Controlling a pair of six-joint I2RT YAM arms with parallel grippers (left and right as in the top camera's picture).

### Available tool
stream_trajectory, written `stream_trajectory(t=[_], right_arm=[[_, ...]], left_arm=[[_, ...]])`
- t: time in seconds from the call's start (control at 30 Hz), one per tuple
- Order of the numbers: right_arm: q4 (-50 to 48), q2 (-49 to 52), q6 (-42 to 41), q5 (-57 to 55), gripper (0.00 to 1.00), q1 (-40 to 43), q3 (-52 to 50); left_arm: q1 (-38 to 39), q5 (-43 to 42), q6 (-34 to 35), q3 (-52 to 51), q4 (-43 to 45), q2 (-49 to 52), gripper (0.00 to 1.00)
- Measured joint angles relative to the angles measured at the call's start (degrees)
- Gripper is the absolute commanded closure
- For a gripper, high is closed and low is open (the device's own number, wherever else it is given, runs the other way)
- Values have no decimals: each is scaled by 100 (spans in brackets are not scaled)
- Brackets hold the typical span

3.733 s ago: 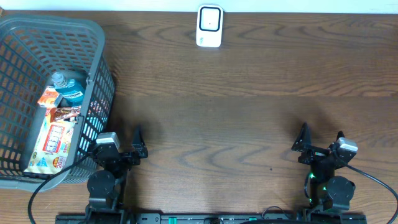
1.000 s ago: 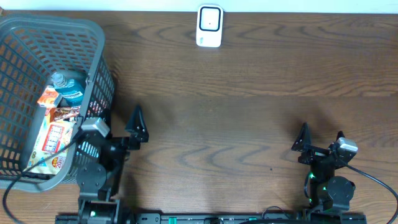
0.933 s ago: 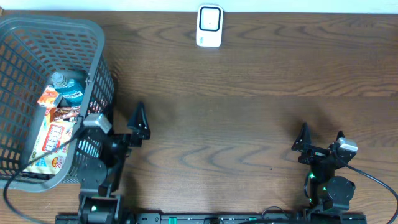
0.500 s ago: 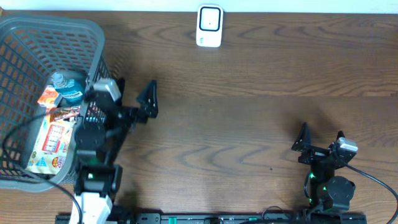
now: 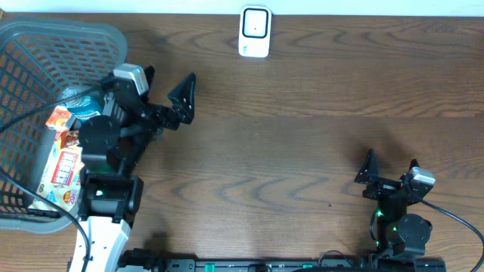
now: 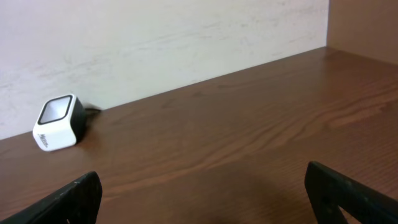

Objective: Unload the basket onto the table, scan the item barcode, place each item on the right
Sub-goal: 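Move the left gripper into the basket toward the blue bottle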

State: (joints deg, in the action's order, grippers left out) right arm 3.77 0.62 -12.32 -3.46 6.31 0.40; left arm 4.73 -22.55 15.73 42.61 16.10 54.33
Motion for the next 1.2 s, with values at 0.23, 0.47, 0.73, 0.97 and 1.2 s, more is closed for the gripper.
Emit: stream_trajectory(t=[0.23,0.47,0.73,0.97,1.2], right_arm=[[-2,0,-2,0,1,0,0],[-2,0,0,0,1,0,0],[-2,0,0,0,1,0,0],[-2,2,0,0,1,0,0],[0,0,0,0,1,0,0]], left_arm=[[-116,153,-555,981,-1211,0,2],[-828,522,-1145,1818,-2295,-11,2],[-1357,595,-1453,1928,-2291,-455,2],[-1543,935,-879,1958,-2507,-922,2],[-1563,2907,348,1993,-2938,-511,2]])
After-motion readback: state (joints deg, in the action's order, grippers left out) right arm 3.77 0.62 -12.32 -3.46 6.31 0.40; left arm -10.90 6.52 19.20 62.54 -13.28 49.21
